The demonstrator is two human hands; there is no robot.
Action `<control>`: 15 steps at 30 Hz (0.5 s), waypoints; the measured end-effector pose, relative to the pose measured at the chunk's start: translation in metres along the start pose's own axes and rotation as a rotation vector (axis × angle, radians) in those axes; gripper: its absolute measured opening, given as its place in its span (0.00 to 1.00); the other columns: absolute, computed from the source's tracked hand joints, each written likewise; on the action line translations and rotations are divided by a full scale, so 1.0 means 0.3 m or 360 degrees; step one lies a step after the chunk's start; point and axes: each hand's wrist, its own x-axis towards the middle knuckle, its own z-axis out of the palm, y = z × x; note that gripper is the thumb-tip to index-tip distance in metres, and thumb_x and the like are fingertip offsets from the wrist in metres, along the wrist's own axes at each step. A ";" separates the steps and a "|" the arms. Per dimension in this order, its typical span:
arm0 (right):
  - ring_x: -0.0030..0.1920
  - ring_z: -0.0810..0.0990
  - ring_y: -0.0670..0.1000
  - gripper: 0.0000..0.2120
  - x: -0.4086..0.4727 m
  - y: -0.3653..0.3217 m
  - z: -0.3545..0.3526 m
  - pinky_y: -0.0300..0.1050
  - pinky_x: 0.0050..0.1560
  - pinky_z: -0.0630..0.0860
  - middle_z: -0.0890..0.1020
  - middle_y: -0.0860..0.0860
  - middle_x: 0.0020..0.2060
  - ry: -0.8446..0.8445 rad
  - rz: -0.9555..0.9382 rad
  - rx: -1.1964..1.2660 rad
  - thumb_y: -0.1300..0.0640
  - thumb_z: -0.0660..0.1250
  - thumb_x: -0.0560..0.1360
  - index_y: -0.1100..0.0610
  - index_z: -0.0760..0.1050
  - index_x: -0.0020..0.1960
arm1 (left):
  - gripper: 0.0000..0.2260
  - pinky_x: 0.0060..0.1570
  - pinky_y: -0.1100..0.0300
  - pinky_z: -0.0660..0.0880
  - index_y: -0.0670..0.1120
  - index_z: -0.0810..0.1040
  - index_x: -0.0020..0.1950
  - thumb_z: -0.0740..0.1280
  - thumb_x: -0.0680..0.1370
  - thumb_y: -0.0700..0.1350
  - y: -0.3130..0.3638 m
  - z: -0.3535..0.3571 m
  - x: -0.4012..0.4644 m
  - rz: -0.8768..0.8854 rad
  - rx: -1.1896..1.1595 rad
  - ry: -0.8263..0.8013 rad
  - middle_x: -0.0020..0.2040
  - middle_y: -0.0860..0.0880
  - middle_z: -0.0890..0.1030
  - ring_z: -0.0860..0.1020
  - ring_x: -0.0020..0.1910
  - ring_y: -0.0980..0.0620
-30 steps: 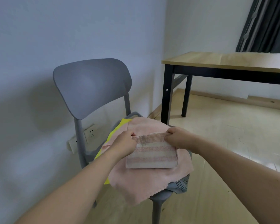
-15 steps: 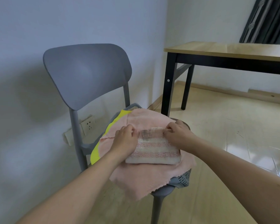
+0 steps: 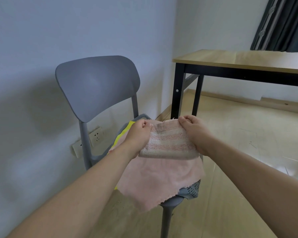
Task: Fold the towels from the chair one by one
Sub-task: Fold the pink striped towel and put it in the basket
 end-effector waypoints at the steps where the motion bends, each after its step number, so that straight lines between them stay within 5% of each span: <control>1: 0.40 0.80 0.52 0.12 0.030 0.000 0.004 0.49 0.44 0.79 0.81 0.52 0.42 0.0037 0.0000 -0.0044 0.48 0.57 0.81 0.53 0.77 0.48 | 0.10 0.28 0.61 0.61 0.49 0.72 0.44 0.56 0.82 0.47 -0.005 0.003 0.029 -0.0007 0.0056 -0.0029 0.33 0.51 0.68 0.64 0.29 0.54; 5: 0.45 0.81 0.57 0.15 0.208 0.046 0.021 0.52 0.51 0.79 0.81 0.57 0.44 0.0145 0.0127 -0.0287 0.48 0.57 0.81 0.57 0.77 0.48 | 0.12 0.28 0.60 0.61 0.45 0.69 0.40 0.56 0.82 0.48 -0.045 0.044 0.198 -0.0039 0.0265 -0.0091 0.32 0.50 0.68 0.66 0.29 0.52; 9: 0.39 0.76 0.56 0.14 0.357 0.033 -0.005 0.46 0.42 0.74 0.77 0.56 0.39 0.0208 0.0416 -0.0374 0.51 0.57 0.81 0.60 0.76 0.46 | 0.14 0.22 0.62 0.63 0.45 0.66 0.37 0.56 0.82 0.47 0.001 0.093 0.324 -0.0050 0.0470 -0.0115 0.32 0.49 0.70 0.68 0.26 0.52; 15: 0.33 0.73 0.50 0.15 0.410 -0.287 -0.179 0.47 0.41 0.74 0.74 0.52 0.35 0.0112 0.0738 -0.0414 0.54 0.60 0.80 0.66 0.75 0.57 | 0.13 0.20 0.64 0.63 0.45 0.69 0.42 0.54 0.83 0.50 0.370 0.060 0.404 -0.0141 0.0551 -0.0244 0.33 0.49 0.72 0.69 0.24 0.53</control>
